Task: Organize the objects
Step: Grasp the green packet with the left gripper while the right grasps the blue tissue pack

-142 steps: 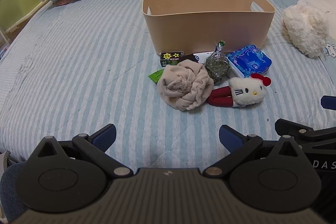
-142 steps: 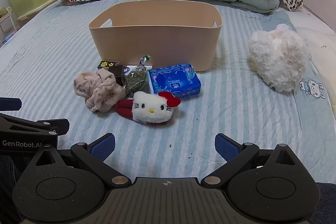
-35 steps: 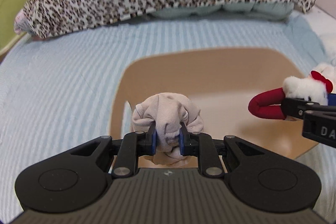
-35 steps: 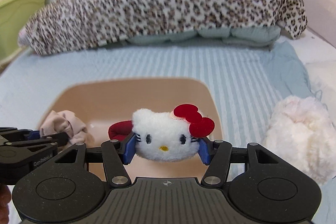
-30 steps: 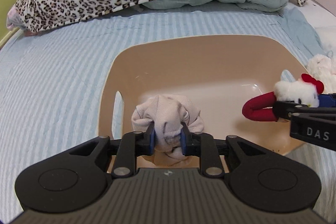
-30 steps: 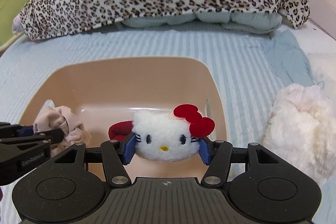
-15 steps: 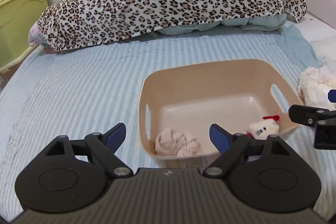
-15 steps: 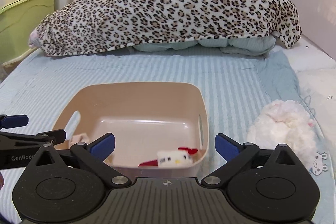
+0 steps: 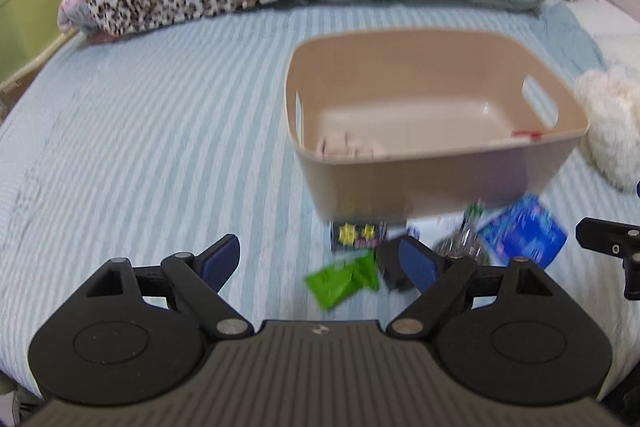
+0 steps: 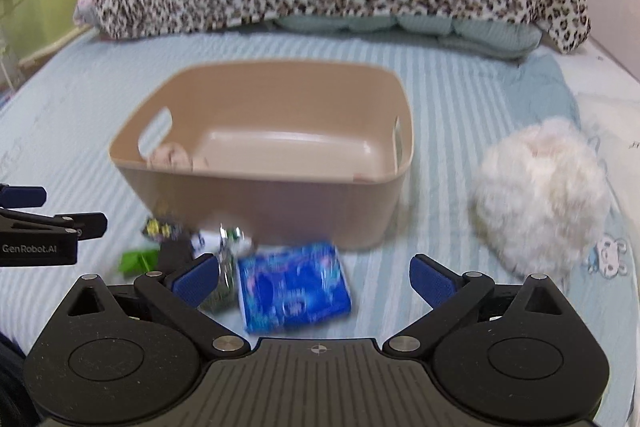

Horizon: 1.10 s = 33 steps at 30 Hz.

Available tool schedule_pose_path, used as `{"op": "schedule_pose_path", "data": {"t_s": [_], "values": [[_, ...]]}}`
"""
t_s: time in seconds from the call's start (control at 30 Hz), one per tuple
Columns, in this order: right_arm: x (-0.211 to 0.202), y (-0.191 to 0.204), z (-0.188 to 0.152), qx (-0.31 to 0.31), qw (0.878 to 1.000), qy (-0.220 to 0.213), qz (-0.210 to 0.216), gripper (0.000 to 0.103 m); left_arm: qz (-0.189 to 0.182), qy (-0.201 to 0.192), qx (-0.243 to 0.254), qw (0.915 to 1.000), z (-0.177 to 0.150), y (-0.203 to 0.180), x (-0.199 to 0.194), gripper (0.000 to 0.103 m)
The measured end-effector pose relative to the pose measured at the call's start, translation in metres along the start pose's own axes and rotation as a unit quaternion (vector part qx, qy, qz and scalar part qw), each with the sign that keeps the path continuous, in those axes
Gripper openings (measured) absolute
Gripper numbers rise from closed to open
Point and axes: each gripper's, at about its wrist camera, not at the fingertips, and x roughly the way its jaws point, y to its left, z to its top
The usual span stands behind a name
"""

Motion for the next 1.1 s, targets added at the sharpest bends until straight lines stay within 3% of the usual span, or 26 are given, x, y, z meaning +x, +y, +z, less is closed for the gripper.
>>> {"op": "schedule_pose_path", "data": {"t_s": [0.4,0.87,0.93,1.0,1.1], "values": [[0.052,-0.001,-0.034,0.003,0.997,0.073,0.013,0.103,-0.002,0.062,0.024,0.9978,-0.029,-0.001,0.056,0.087],[0.1,0.006,-0.037,0.008,0.994,0.101,0.031,0.103,-0.025,0.083,0.022,0.996,-0.028,-0.001,0.098,0.086],[0.106,0.008,-0.038,0.008,0.994,0.102,0.035,0.102,-0.034,0.084,0.017,0.9958,-0.028,0.001,0.101,0.08],[0.109,0.011,-0.039,0.003,0.995,0.1,0.027,0.094,-0.052,0.084,0.013,0.995,-0.029,0.002,0.1,0.063],[0.106,0.012,-0.041,-0.001,0.995,0.092,0.027,0.094,-0.054,0.08,0.024,0.9951,-0.03,-0.001,0.094,0.047]]}}
